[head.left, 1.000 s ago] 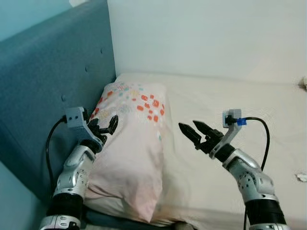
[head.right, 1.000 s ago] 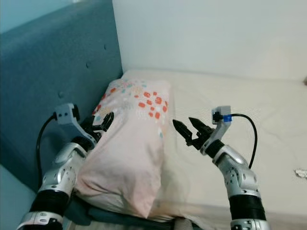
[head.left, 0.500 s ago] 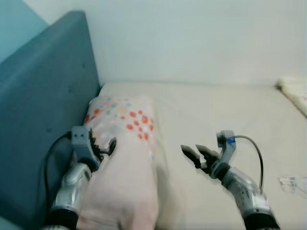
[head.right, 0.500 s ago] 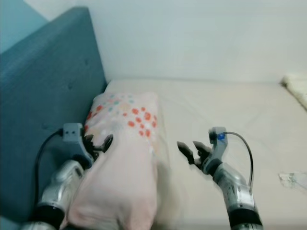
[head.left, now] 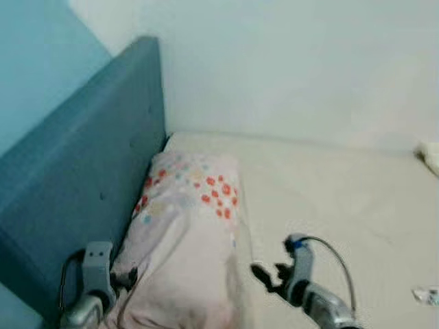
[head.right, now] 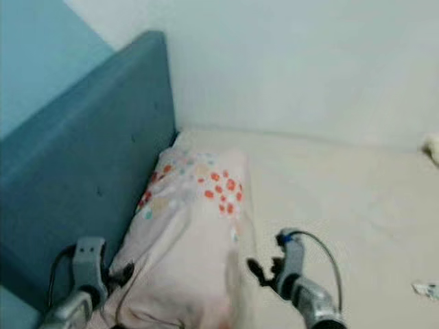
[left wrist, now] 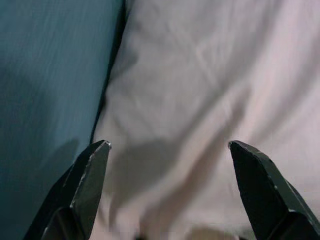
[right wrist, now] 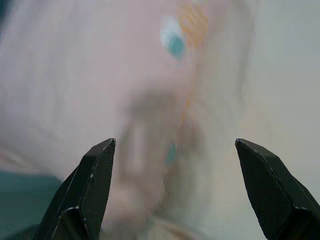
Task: Clean up the room
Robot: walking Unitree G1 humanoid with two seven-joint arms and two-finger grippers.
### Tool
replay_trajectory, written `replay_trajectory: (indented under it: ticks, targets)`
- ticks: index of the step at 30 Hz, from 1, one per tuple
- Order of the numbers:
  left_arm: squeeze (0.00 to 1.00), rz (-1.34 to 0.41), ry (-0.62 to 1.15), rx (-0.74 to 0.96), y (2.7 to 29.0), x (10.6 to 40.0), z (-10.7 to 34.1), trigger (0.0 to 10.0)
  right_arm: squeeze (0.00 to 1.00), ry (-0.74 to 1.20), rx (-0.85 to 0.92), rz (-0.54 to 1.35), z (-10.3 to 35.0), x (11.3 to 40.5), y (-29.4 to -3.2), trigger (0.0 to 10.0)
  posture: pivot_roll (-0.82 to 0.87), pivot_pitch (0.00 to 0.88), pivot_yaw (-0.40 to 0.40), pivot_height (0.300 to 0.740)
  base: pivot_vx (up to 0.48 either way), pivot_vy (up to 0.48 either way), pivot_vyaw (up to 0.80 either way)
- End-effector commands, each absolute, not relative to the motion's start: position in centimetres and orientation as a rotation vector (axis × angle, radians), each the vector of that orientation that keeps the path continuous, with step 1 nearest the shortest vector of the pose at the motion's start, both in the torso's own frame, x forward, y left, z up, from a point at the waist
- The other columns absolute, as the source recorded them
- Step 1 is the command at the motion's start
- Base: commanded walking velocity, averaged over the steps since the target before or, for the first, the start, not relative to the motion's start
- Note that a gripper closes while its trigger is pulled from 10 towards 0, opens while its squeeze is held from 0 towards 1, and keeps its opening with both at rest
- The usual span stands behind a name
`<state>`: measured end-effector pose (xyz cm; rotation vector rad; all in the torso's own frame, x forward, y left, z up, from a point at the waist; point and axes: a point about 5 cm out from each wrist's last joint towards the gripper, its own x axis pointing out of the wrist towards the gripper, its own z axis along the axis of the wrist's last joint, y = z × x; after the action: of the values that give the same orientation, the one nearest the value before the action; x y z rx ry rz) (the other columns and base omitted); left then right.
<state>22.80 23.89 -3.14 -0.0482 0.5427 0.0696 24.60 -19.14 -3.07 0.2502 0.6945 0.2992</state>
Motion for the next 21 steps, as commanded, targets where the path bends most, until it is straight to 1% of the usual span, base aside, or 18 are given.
replay_trajectory:
  ticks: [1, 4, 7, 9, 10, 12, 13, 15, 16, 17, 18, 19, 20, 21]
  targets:
    - [0.00, 0.110, 0.628, -0.055, 24.6, 20.7, -4.6, 10.0, 0.00, 0.720, 0.241, 0.240, -3.6, 23.9, -20.2, 10.0, -0.03, 0.000, -0.065, 0.713, 0.000, 0.000, 0.00]
    - [0.00, 0.099, 0.758, -0.067, 24.3, 17.6, -6.7, 10.0, 0.00, 0.791, 0.267, 0.137, -5.3, 21.8, -20.9, 10.0, -0.03, 0.000, -0.066, 0.713, 0.000, 0.000, 0.00]
    - [0.00, 0.096, 0.794, -0.069, 24.2, 16.8, -7.2, 10.0, 0.00, 0.804, 0.280, 0.106, -5.8, 21.2, -21.1, 10.0, -0.03, 0.000, -0.066, 0.713, 0.000, 0.000, 0.00]
    - [0.00, 0.082, 0.852, -0.087, 23.9, 15.7, -7.9, 10.0, 0.00, 0.863, 0.288, 0.036, -6.8, 19.6, -21.4, 10.0, -0.03, 0.000, -0.066, 0.713, 0.000, 0.000, 0.00]
    - [0.00, 0.082, 0.852, -0.087, 23.9, 15.7, -7.9, 10.0, 0.00, 0.863, 0.288, 0.036, -6.8, 19.6, -21.4, 10.0, -0.03, 0.000, -0.066, 0.713, 0.000, 0.000, 0.00]
    - [0.00, 0.058, 0.901, -0.085, 23.4, 14.8, -8.5, 10.0, 0.00, 0.926, 0.282, -0.019, -7.8, 17.9, -21.6, 10.0, -0.03, 0.000, -0.066, 0.713, 0.000, -0.405, 0.00]
    - [0.00, 0.058, 0.901, -0.085, 23.4, 14.8, -8.5, 10.0, 0.00, 0.926, 0.282, -0.019, -7.8, 17.9, -21.6, 10.0, -0.03, 0.000, -0.066, 0.713, 0.000, -0.405, 0.00]
    - [0.00, 0.052, 0.948, -0.083, 23.0, 14.0, -9.0, 10.0, 0.00, 0.986, 0.295, -0.066, -8.7, 16.2, -21.5, 10.0, -0.03, 0.000, -0.072, 0.713, 0.000, -0.476, 0.00]
    - [0.00, 0.052, 0.948, -0.083, 23.0, 14.0, -9.0, 10.0, 0.00, 0.986, 0.295, -0.066, -8.7, 16.2, -21.5, 10.0, -0.03, 0.000, -0.072, 0.713, 0.000, -0.480, 0.00]
    - [0.00, 0.050, 0.965, -0.085, 22.8, 13.7, -9.2, 10.0, 0.00, 1.011, 0.296, -0.083, -9.1, 15.4, -21.4, 10.0, -0.03, 0.000, -0.072, 0.713, 0.000, -0.480, 0.00]
    - [0.00, 0.050, 0.965, -0.085, 22.8, 13.7, -9.2, 10.0, 0.00, 1.011, 0.296, -0.083, -9.1, 15.4, -21.4, 10.0, -0.03, 0.000, -0.072, 0.713, 0.000, -0.480, 0.00]
    - [0.00, 0.044, 0.982, -0.083, 22.6, 13.5, -9.3, 10.0, 0.00, 1.047, 0.287, -0.095, -9.5, 14.5, -21.3, 10.0, -0.03, 0.000, -0.072, 0.713, 0.000, -0.480, 0.00]
    - [0.00, 0.044, 0.982, -0.083, 22.6, 13.5, -9.3, 10.0, 0.00, 1.047, 0.287, -0.095, -9.5, 14.5, -21.3, 10.0, -0.03, 0.000, -0.072, 0.713, 0.000, -0.480, 0.00]
    - [0.00, 0.036, 0.994, -0.083, 22.5, 13.3, -9.5, 10.0, 0.00, 1.076, 0.284, -0.112, -9.8, 13.8, -21.3, 10.0, -0.03, 0.000, -0.071, 0.713, 0.000, -0.480, -0.77]
